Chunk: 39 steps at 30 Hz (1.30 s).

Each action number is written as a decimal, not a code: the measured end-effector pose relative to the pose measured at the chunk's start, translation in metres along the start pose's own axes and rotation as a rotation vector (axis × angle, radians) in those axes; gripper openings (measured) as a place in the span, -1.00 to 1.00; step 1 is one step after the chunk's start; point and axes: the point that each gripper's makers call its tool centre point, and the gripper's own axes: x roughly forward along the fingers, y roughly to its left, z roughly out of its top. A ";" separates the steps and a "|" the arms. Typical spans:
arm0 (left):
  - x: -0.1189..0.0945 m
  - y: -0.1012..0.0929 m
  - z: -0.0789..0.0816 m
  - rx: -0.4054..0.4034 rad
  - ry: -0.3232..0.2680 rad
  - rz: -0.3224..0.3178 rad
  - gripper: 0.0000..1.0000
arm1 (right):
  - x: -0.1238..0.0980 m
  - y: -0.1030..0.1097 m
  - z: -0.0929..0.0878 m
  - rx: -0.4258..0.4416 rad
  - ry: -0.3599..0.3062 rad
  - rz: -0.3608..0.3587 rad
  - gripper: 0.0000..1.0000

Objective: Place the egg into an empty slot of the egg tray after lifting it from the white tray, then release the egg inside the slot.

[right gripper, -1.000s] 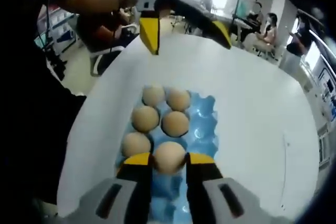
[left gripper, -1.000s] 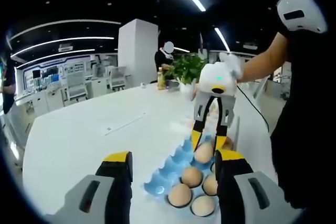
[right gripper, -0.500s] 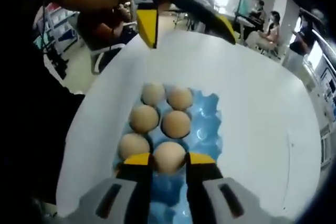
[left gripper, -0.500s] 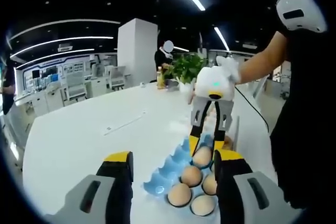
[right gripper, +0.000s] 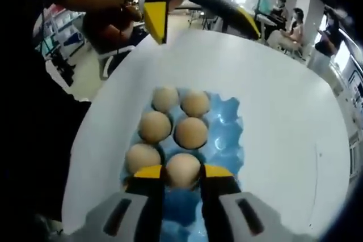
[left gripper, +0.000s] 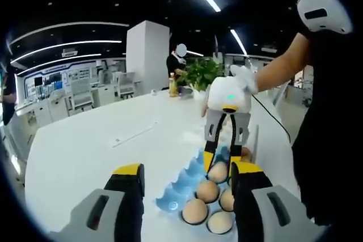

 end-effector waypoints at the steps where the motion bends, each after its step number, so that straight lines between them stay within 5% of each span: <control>1: 0.000 0.000 -0.001 0.000 0.002 0.001 0.26 | 0.001 0.000 0.000 0.003 0.000 0.002 -0.52; 14: 0.001 0.000 0.000 0.010 0.004 -0.001 0.24 | 0.001 -0.004 -0.003 0.125 -0.036 0.054 -0.50; 19: 0.002 -0.002 0.000 0.013 0.005 -0.005 0.24 | 0.000 -0.001 -0.003 0.088 -0.060 0.054 -0.48; 29: 0.000 -0.002 0.000 0.010 0.009 -0.001 0.24 | -0.014 0.001 0.001 0.092 -0.175 0.024 -0.46; 39: 0.001 -0.003 0.001 0.010 0.007 -0.006 0.24 | -0.039 -0.004 -0.019 0.154 -0.208 -0.050 -0.50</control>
